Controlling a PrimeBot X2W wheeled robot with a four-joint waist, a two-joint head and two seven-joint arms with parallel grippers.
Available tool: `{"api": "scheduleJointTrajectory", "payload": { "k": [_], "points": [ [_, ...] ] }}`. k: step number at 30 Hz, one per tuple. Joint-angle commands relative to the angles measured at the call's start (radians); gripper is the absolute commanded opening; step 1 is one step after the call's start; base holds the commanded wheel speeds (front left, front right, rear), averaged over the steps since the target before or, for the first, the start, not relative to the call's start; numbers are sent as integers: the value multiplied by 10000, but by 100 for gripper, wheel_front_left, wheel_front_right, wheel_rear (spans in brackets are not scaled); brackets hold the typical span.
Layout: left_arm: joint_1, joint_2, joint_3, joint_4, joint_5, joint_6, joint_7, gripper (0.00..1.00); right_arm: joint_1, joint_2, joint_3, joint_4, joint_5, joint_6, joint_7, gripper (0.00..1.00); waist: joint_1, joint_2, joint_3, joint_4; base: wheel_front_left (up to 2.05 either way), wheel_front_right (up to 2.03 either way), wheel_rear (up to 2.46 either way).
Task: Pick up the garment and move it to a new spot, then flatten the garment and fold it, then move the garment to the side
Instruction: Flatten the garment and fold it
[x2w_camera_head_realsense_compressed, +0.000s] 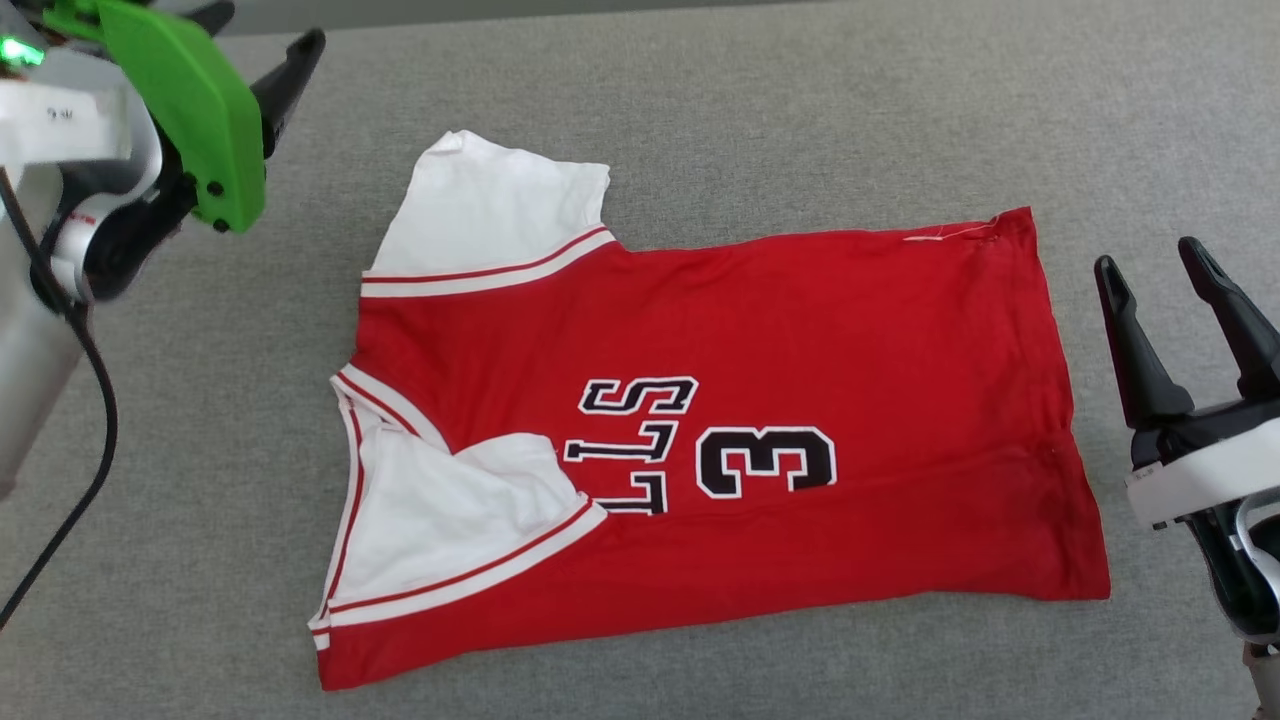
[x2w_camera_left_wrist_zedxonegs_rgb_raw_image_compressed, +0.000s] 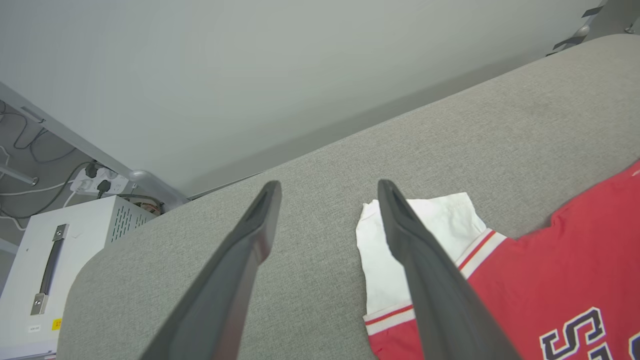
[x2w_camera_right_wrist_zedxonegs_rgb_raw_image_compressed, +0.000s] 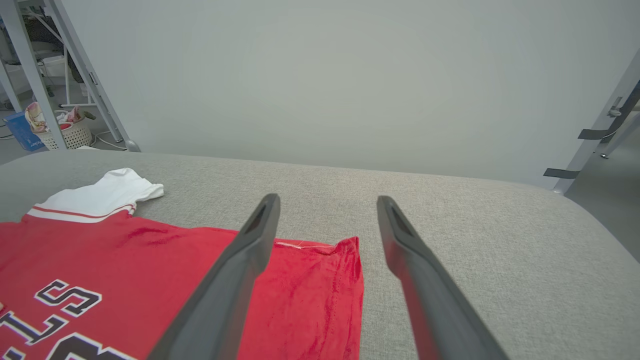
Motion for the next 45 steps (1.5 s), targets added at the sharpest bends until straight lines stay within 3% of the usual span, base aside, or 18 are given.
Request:
{"api": "scheduleJointTrajectory", "payload": {
  "k": [1, 5, 13, 24, 25, 26, 27, 36, 40, 45],
  "points": [
    [-459, -237, -47, 361, 3, -124, 308, 100, -244, 92, -26, -156, -127, -9, -70, 100, 0, 0, 902, -553, 0, 0, 0],
    [-1484, -874, -256, 1507, -425, -482, 1658, 100, -545, 204, 98, -454, -365, -9, -60, 100, 0, 0, 1418, -851, 0, 0, 0],
    [-2473, -1378, -956, 3283, -627, -885, 3719, 100, -1049, 298, 380, -577, -480, -9, -76, 100, 0, 0, 2203, -1376, 0, 0, 0],
    [-2090, -1218, -1694, 4130, -837, -1147, 4463, 100, -1301, 344, 479, -203, -385, -9, -342, 100, 0, 0, 2483, -1591, 0, 0, 0],
    [-2035, -1197, -1722, 4093, -896, -1157, 4435, 93, -1320, 340, 466, -172, -363, -9, -358, 100, 0, 0, 2464, -1584, 0, 0, 0],
    [-1986, -1189, -1719, 4065, -961, -1163, 4366, 9, -1337, 333, 455, -146, -346, -9, -369, 100, 0, 0, 2447, -1572, 0, 0, 0],
    [-1917, -1179, -1756, 4039, -1018, -1168, 4331, 0, -1356, 324, 439, -108, -329, -9, -378, 100, 0, 0, 2416, -1549, 0, 0, 0],
    [-1783, -1085, -2110, 3216, -1012, -1182, 2979, 0, -1848, -263, 169, -185, -52, -9, 102, 100, 0, 0, 1624, -1006, 0, 0, 0],
    [-1610, -1049, -2262, 2658, -1012, -1183, 2170, 0, -2437, -1238, 382, -248, 226, -9, 1205, 100, 0, 0, 1150, -602, 0, 0, 0],
    [-1228, -865, -2528, 1843, -996, -1184, 1422, 0, -3478, -2487, 1476, -32, 1549, -9, 3499, 100, 0, 0, 676, -186, 0, 0, 0]
  ]
}}
